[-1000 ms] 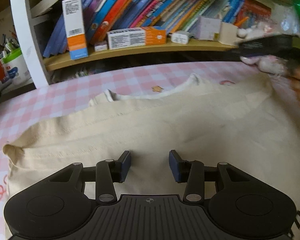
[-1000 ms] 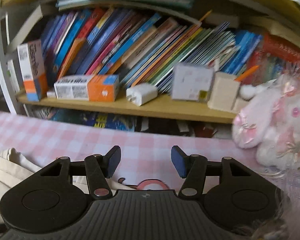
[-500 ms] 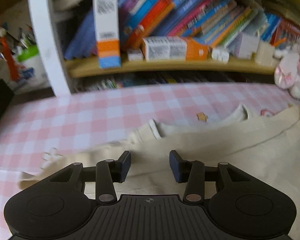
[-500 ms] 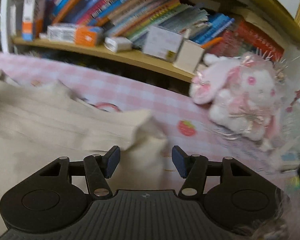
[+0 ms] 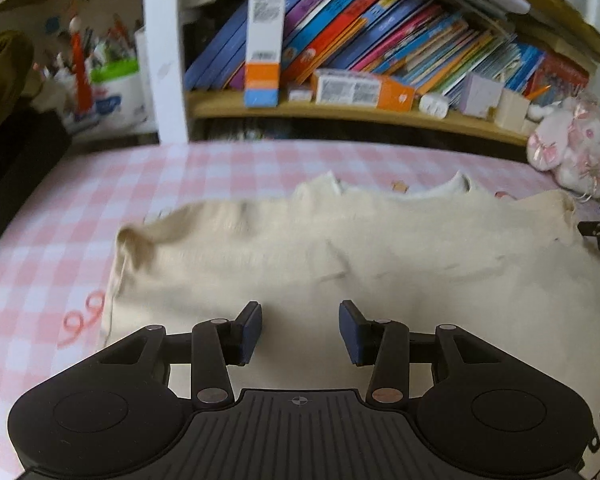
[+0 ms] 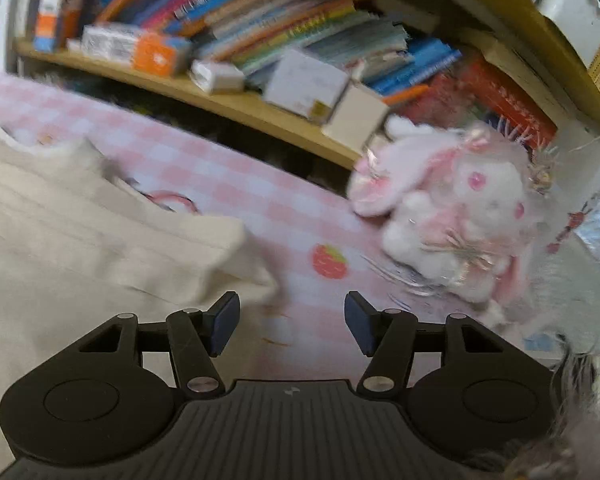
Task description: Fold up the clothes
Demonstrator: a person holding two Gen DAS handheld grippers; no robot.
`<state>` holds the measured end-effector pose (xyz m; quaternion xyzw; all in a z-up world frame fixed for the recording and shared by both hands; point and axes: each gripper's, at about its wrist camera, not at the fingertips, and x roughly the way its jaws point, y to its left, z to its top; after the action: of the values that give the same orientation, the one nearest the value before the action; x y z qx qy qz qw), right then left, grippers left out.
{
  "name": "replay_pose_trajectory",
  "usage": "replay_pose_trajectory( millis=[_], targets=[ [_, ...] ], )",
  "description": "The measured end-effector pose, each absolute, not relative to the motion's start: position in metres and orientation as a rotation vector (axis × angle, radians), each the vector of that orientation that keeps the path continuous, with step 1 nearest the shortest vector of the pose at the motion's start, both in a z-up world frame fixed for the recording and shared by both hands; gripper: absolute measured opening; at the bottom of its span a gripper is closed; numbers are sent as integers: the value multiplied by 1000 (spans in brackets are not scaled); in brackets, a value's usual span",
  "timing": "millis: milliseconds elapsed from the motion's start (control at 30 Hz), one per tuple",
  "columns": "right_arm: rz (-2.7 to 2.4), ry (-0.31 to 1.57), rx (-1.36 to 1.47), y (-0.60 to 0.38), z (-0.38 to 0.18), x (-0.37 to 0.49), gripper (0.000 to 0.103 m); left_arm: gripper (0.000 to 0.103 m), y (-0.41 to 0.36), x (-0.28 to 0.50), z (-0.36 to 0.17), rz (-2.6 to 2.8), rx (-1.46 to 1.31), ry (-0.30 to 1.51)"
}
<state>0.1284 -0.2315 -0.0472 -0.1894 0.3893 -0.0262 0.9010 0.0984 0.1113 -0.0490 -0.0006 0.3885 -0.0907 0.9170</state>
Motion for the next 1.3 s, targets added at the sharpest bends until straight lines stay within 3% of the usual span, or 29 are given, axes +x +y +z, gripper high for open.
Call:
replay_pose_trajectory(
  millis=[167, 233, 533, 733, 867, 1200, 1267, 1300],
  targets=[
    [-15, 824, -432, -223, -55, 136, 51, 43, 112, 96, -47, -188, 7, 795],
    [14, 830, -436, -218, -57, 138, 55, 43, 110, 95, -47, -198, 16, 797],
    [101, 799, -471, -199, -60, 140, 56, 43, 103, 92, -45, -228, 69, 789],
    [300, 728, -725, -200, -56, 125, 54, 43, 120, 96, -41, -186, 192, 778],
    [431, 702, -997, -198, -60, 121, 47, 42, 131, 98, -36, -211, 396, 763],
    [736, 596, -1624, -196, -89, 116, 36, 44, 116, 106, -71, -349, 1221, 670],
    [775, 570, -1690, -196, -93, 114, 29, 43, 117, 110, -74, -357, 1298, 655],
    [793, 564, -1712, -196, -95, 114, 18, 43, 118, 111, -75, -366, 1314, 654]
  ],
)
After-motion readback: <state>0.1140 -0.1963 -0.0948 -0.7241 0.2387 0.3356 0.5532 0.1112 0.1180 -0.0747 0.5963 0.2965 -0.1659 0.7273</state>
